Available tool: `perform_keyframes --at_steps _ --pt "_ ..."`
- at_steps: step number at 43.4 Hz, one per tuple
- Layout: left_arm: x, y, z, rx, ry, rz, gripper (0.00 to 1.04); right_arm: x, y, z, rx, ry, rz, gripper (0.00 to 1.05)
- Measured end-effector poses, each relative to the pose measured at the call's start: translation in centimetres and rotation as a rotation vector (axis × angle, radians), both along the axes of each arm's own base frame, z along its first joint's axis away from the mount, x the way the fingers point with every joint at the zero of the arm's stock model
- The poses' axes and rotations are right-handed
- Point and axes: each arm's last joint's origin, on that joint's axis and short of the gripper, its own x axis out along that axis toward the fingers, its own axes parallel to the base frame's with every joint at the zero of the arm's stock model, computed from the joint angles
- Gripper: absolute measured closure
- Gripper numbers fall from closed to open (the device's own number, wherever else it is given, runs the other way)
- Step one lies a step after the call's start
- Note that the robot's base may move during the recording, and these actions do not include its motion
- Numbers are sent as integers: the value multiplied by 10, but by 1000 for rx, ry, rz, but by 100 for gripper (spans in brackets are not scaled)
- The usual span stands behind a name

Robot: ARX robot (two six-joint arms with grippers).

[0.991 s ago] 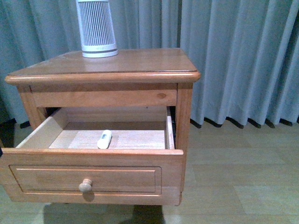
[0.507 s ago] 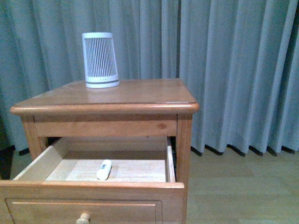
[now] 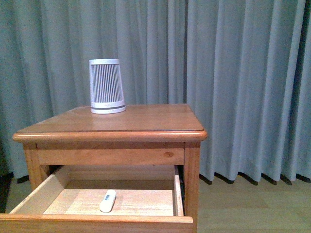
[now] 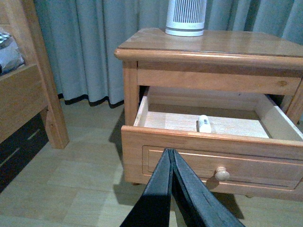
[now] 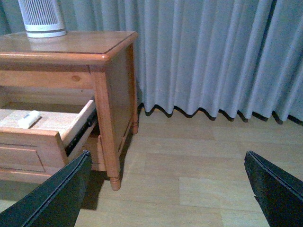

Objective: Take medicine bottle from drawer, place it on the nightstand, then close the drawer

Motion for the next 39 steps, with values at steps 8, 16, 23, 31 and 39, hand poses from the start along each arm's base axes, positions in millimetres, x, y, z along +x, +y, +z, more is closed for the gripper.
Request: perform_keyframes --at_steps 8,16,23,31,39 --pt "-4 0 -1 0 1 1 101 0 0 0 0 0 0 7" --pt "-14 0 -3 0 8 -2 101 0 0 0 0 0 1 7" --pt "-14 0 -3 0 4 -2 101 0 0 0 0 0 0 7" --pt "-14 0 -3 0 5 -2 101 0 0 0 0 0 0 7" --pt "-14 0 -3 0 5 -2 81 0 0 0 0 0 0 7"
